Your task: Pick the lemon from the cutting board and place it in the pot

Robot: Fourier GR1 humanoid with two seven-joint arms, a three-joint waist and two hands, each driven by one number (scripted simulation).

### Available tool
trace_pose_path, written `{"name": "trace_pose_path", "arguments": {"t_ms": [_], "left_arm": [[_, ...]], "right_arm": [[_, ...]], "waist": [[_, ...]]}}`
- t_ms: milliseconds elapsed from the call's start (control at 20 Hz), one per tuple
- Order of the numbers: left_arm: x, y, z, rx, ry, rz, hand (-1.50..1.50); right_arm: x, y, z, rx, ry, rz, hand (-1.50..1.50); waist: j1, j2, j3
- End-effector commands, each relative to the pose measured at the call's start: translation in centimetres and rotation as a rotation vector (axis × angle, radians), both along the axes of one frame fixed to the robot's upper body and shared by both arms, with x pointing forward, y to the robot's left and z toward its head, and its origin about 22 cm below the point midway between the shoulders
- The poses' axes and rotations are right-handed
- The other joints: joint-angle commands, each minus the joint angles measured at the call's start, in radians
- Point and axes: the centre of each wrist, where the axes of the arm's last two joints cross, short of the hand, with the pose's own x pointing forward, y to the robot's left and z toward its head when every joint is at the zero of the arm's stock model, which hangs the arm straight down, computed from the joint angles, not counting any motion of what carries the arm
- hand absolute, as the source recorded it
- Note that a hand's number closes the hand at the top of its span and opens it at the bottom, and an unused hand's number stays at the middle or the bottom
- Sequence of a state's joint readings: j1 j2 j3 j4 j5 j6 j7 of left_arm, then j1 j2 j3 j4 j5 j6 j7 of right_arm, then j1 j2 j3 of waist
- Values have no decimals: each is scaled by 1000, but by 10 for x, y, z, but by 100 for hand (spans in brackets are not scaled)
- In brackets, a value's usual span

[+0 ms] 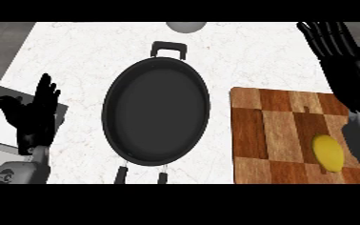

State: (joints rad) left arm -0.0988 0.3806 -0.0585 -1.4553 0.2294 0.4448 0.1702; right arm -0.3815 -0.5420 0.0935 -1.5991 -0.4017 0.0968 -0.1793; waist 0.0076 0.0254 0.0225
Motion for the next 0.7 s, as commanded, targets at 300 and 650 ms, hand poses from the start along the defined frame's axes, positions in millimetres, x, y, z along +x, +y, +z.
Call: {"name": "trace_pose_path", "arguments": {"t_ms": [300,650], "left_arm": [[-18,31,0,196,48,-38,0],[-52,48,-16,222,104,-130,0]], "right_arm": [[-81,-163,-75,-526,489,-793,150],[-174,-156,-118,-485,247,-1183,-150]], "waist": [[-142,-4,-50],[-106,-47,-27]]}}
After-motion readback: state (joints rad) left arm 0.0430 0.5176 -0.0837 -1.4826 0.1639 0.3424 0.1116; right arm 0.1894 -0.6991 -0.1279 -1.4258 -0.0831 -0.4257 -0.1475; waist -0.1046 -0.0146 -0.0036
